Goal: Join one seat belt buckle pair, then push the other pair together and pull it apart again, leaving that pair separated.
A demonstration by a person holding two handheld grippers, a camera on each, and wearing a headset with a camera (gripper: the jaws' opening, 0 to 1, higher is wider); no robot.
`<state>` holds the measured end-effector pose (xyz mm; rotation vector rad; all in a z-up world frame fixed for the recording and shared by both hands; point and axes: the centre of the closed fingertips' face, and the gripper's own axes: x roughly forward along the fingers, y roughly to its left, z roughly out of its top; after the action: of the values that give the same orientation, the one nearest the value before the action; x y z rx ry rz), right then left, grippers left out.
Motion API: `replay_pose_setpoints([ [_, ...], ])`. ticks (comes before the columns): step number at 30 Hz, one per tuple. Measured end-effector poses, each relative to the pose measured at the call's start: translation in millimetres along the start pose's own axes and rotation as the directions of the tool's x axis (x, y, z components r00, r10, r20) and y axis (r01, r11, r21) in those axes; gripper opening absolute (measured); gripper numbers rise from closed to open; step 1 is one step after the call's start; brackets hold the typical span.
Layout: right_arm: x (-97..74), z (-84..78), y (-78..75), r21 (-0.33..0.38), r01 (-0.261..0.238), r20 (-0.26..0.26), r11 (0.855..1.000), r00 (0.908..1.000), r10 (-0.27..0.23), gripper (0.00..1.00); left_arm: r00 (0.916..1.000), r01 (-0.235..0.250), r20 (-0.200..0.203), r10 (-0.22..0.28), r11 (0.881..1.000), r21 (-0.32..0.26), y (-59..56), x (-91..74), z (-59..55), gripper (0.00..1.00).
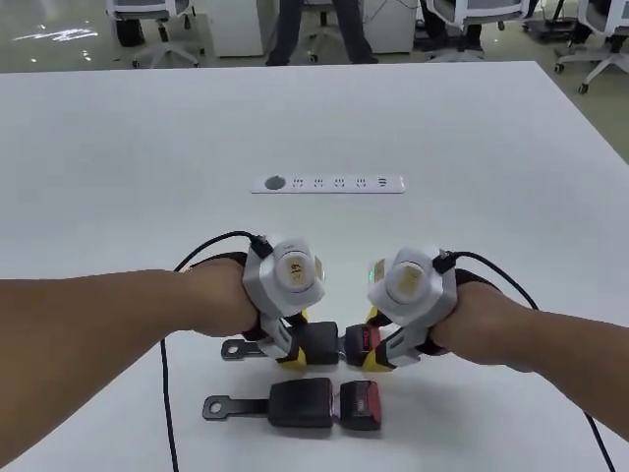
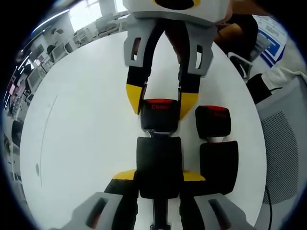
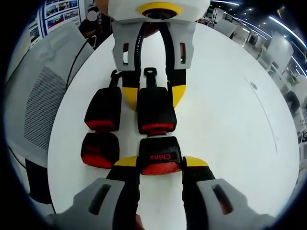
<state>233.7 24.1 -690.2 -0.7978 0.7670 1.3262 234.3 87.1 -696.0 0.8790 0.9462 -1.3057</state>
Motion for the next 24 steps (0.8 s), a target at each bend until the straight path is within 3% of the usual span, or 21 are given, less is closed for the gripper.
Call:
replay_pose_setpoints([
  [10, -5.3, -11.2, -2.6, 0.009, 0.003, -0.013, 1.0, 0.9999, -0.003, 0.32, 1.0, 0.0, 0.008, 0.0, 1.0, -0.004, -2.2, -1.2, 0.8, 0.33],
  [24, -11.2, -20.7, -3.8, 0.011, 0.007, 0.017, 1.0, 0.9998, -0.007, 0.32, 1.0, 0.0, 0.004, 0.0, 1.0, -0.006, -1.9, -1.2, 1.3, 0.33],
])
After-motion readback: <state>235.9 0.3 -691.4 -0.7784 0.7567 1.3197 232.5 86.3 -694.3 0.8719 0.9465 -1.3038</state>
